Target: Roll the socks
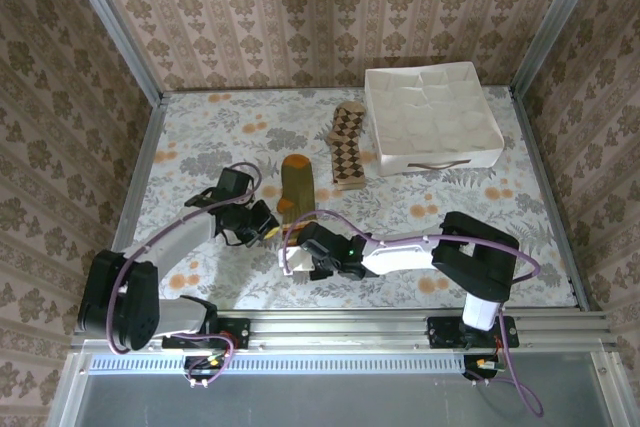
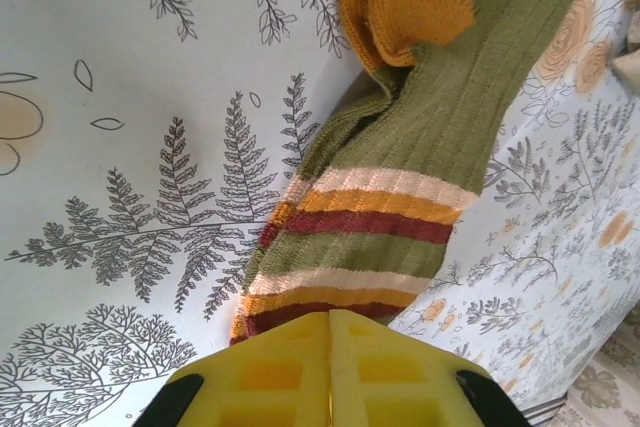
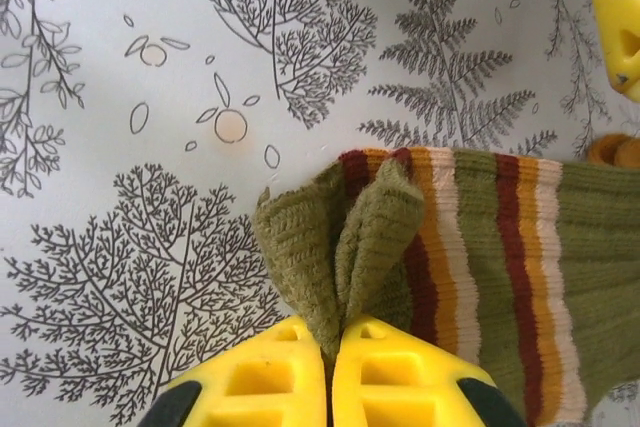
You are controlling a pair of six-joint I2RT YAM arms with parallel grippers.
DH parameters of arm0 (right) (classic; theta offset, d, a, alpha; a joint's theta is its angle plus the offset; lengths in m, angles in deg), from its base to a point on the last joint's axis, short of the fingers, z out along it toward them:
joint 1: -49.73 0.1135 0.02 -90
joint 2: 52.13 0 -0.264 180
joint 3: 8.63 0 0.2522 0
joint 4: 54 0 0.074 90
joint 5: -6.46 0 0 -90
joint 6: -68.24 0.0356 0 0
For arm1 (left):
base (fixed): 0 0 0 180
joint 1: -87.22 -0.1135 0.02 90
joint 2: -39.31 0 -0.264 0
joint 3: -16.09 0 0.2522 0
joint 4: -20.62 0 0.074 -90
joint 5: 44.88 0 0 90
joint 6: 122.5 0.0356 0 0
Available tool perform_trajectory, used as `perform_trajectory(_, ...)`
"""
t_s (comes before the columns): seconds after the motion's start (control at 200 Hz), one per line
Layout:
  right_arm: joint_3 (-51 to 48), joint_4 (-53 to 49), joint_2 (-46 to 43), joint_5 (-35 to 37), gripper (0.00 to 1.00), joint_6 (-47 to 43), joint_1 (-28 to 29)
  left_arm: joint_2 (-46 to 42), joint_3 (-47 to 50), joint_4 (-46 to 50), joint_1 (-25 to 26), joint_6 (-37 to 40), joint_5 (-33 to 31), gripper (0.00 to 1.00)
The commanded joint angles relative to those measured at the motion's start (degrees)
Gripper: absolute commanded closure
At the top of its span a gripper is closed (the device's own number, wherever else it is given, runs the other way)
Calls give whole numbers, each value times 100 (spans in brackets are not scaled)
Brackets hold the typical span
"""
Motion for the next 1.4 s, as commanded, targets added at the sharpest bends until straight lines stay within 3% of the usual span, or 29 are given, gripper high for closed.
perform_trajectory(0.0, 431, -706, -204, -622, 100, 462, -47, -193, 44, 244, -155, -52, 71, 92)
perform_trajectory(0.24, 1327, -1857, 265, -2155, 100, 1469, -433, -415, 143, 480, -367, 129, 97, 91)
perform_trajectory(0.515, 2096, -2291, 1017, -3019, 100, 2041, -919, -963, 489, 683, -387, -19, 11, 90)
perform_trajectory(0.705, 2334, -2244, 1353, -3120, 100, 2379, -1114, -1604, 841, 747, -362, -256, -27, 84)
perform_trajectory(0.945, 2439, -2225, 1675, -3088, 100, 2683, -1156, -2046, 1348, 227, -65, -753, 103, 64)
perform_trajectory(1.135, 2395, -2163, 1745, -3125, 100, 2814, -1198, -1974, 1863, -745, 310, -1397, -2, 56)
perform_trajectory(1.395, 2329, -2067, 1749, -3199, 100, 2966, -1224, -1536, 2103, -1753, 354, -1804, -228, 50)
